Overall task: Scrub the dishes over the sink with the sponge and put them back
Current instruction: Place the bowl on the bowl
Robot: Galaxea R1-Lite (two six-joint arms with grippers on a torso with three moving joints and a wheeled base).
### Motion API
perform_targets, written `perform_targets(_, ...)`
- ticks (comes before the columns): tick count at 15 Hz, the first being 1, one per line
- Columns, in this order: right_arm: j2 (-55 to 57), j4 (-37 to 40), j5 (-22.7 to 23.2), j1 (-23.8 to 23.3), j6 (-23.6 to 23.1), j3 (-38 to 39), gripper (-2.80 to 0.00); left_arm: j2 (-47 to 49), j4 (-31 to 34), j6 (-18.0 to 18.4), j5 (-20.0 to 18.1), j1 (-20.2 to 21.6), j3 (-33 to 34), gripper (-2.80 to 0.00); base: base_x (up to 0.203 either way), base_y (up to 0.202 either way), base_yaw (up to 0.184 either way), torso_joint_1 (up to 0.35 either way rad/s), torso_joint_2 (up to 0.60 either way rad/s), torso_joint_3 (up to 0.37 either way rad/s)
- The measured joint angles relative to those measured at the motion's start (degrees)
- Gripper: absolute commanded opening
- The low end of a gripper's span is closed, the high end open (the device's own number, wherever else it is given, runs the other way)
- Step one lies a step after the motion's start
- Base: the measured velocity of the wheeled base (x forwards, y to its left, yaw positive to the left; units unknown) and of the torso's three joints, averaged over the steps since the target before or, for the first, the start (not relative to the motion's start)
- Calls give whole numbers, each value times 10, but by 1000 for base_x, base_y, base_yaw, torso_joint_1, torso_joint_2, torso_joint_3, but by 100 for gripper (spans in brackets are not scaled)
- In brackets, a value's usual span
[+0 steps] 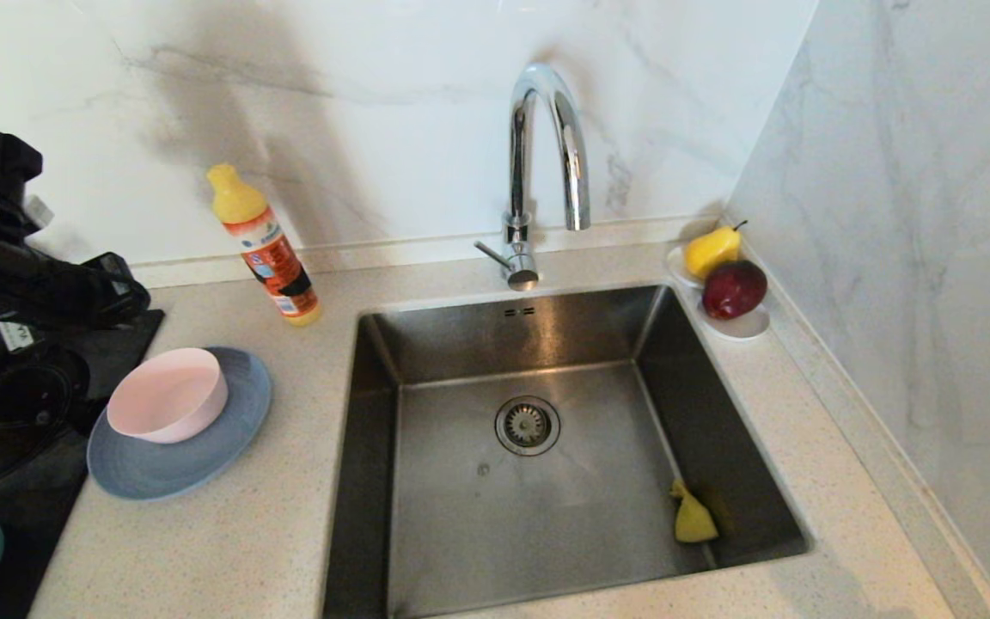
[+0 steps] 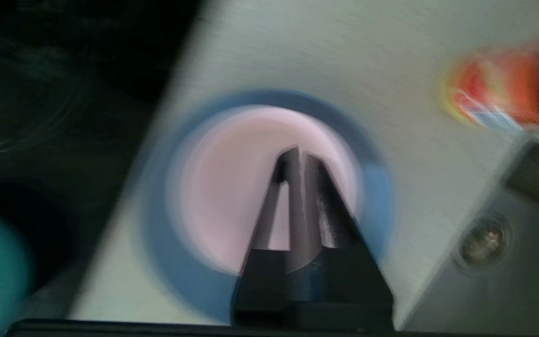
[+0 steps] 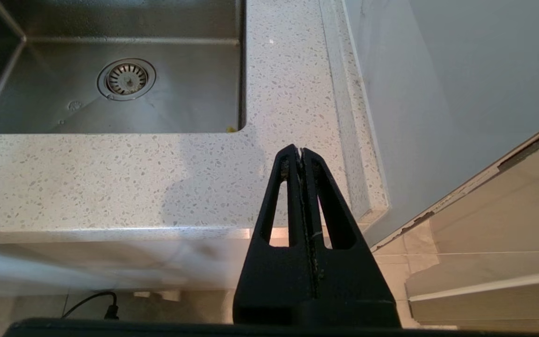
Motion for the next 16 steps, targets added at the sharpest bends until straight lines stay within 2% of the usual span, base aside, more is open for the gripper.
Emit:
perform_targets(3,0,0,0,0,0,0,-280,-9,59,-14,7,81,-19,-280,0,0,0,0,0,0)
perform_targets(6,0,0,0,0,0,0,-280,-22,95,-35,8,150,8,-280,0,0,0,0,0,0)
perform_targets(7,0,0,0,0,0,0,-280,-25,105,-52,9,170,22,0,0,0,0,0,0,0)
perform_targets(13,0,0,0,0,0,0,-280,-46,124,-81,3,227,123,0,0,0,0,0,0,0)
perform_targets(16,0,0,0,0,0,0,-280,-54,85,-84,-2,252,165,0,0,0,0,0,0,0)
